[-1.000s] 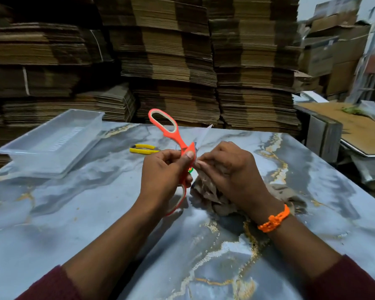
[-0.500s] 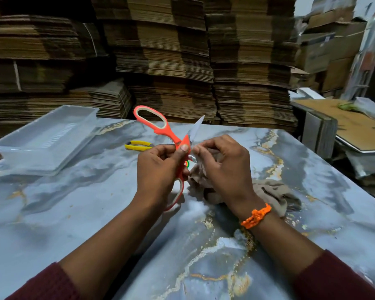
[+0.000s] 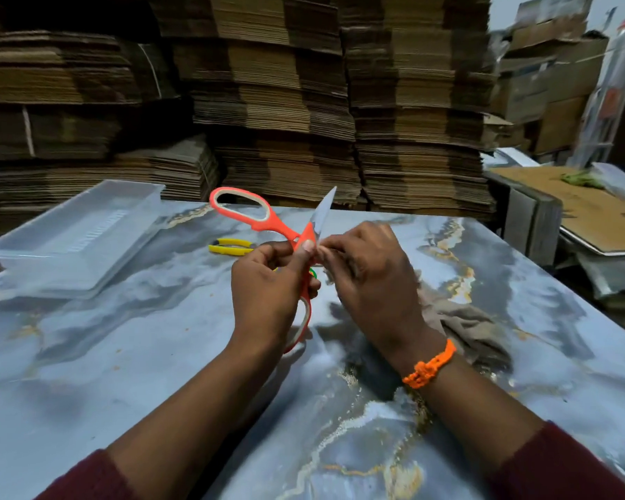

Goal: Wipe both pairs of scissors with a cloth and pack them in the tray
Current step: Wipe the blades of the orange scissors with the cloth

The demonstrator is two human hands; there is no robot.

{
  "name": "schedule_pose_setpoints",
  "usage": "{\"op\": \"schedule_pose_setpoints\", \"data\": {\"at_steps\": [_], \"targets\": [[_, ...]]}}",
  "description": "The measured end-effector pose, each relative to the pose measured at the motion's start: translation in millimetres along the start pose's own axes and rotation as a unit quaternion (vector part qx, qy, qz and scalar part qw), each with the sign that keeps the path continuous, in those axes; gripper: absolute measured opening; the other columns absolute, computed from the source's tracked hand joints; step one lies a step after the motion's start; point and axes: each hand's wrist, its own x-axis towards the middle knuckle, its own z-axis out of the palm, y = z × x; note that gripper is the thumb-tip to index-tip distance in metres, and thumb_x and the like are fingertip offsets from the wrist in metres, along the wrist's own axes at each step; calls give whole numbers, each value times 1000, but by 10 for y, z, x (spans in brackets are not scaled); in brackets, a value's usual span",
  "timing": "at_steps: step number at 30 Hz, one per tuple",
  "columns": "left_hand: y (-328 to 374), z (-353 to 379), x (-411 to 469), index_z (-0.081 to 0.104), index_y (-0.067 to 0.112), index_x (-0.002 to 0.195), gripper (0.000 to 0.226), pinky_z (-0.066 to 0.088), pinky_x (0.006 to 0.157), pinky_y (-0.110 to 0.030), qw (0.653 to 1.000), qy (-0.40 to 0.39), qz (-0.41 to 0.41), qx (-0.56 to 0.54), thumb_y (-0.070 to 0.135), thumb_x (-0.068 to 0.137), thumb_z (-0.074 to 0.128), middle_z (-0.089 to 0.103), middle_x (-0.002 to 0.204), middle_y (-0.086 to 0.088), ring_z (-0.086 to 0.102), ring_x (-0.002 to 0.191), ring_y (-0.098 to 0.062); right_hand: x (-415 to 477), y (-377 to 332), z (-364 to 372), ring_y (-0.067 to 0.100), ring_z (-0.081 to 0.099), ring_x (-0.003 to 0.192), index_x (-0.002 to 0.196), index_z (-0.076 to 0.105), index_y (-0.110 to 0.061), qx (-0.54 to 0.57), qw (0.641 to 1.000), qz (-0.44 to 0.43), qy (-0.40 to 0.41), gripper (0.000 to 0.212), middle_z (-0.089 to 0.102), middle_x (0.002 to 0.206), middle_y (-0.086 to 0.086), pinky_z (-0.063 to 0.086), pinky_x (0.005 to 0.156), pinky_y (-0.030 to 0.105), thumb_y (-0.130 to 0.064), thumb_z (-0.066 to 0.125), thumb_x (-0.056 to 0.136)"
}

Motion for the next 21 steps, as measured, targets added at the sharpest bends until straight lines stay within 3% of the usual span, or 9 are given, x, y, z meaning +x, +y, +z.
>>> {"op": "schedule_pose_setpoints", "data": {"at_steps": [4,6,9,13,15,18,21], "targets": [[29,-68,75,74,5,93,14,59,51,-29,999,30,-27,-22,19,93,73,75,71,-6,66,49,-12,-49,101,-18,24,54,83,92,76,-15,-55,998,-18,-30,12,60,83,2,47,55,34,-23,68,97],[53,-146,137,74,7,92,16,59,56,-34,996,57,-39,-52,23,94,73,73,63,-3,67,52,-15,-113,240,-46,25,52,81,83,73,-17,-101,991,-21,-83,14,57,80,1,48,48,37,-23,67,95],[80,-223,204,71,3,94,16,58,51,-27,993,85,-32,-80,19,95,71,71,57,-1,66,49,-12,-120,516,-156,27,57,85,81,75,-19,-123,981,55,-138,12,59,80,1,53,59,43,-22,70,91],[56,-206,202,71,6,88,14,57,56,-32,996,69,-15,-62,18,94,72,72,67,-7,66,54,-19,28,505,-324,10,66,84,94,81,-16,14,984,174,-24,7,72,87,-2,55,79,27,-21,77,91],[42,-165,160,71,4,89,15,55,51,-28,998,55,-3,-39,18,95,72,73,71,-10,66,52,-17,59,348,-306,7,67,90,102,80,-14,53,986,156,-6,11,73,94,-3,52,84,17,-17,75,92],[19,-96,105,72,4,88,18,54,46,-26,999,39,13,5,21,95,72,74,73,-8,66,51,-12,21,180,-240,6,68,91,118,74,-17,89,988,118,-34,28,73,96,-3,52,84,16,-16,77,90],[11,-45,67,72,-3,92,23,52,46,-23,999,23,18,22,21,94,72,70,70,-10,61,46,-8,-2,109,-154,10,69,86,107,76,-16,87,993,64,-40,21,74,91,-2,53,79,21,-16,80,87]]}}
